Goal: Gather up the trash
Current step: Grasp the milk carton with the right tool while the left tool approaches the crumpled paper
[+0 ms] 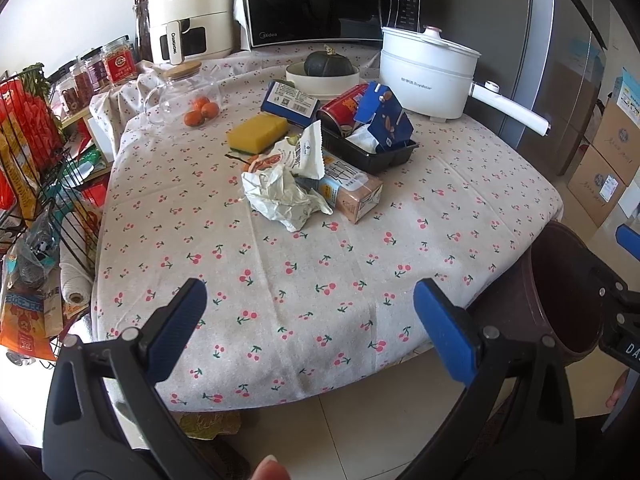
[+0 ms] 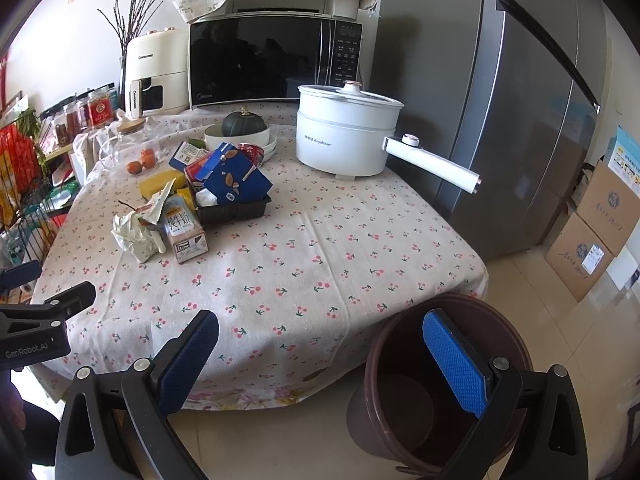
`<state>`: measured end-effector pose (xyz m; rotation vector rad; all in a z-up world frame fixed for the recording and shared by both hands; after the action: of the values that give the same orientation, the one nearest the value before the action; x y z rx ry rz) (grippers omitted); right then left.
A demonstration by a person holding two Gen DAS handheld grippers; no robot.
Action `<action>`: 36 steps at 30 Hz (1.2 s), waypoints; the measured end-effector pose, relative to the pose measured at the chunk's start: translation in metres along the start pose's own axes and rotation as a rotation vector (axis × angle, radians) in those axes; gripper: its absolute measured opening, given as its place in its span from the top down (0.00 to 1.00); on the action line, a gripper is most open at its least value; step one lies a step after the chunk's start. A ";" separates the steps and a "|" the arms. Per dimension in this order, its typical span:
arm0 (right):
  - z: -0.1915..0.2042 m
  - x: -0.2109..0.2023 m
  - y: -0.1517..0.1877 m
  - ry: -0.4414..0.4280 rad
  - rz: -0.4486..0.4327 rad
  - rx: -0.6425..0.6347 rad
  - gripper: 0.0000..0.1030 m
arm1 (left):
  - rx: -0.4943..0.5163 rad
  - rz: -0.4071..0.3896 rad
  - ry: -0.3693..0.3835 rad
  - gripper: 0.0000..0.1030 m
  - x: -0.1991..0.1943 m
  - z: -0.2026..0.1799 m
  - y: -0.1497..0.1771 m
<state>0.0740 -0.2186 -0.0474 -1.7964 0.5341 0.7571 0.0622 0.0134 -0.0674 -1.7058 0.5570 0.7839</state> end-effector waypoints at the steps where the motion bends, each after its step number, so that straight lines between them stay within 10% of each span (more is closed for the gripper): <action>1: -0.001 0.000 -0.002 -0.002 -0.002 0.003 0.00 | -0.002 0.001 0.010 0.00 0.000 0.000 -0.001; 17: 0.008 0.006 -0.055 -0.097 -0.031 0.001 0.00 | 0.010 -0.023 0.089 0.00 -0.001 0.011 -0.036; 36: 0.109 0.169 -0.096 -0.467 0.278 -0.135 0.04 | -0.009 0.224 0.034 0.01 0.091 0.074 -0.080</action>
<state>0.2309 -0.0838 -0.1305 -1.6062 0.4289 1.3885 0.1638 0.1086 -0.0943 -1.6862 0.7784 0.9187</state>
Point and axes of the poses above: each gripper's, at about its wrist camera, not at the fingertips, and x roughly the way its jaws point, z to its left, y to its underside, the point moved 3 cm from there along x, roughly the way its jaws point, and after that the axes turned 15 degrees about -x, right-handed, at the moved point
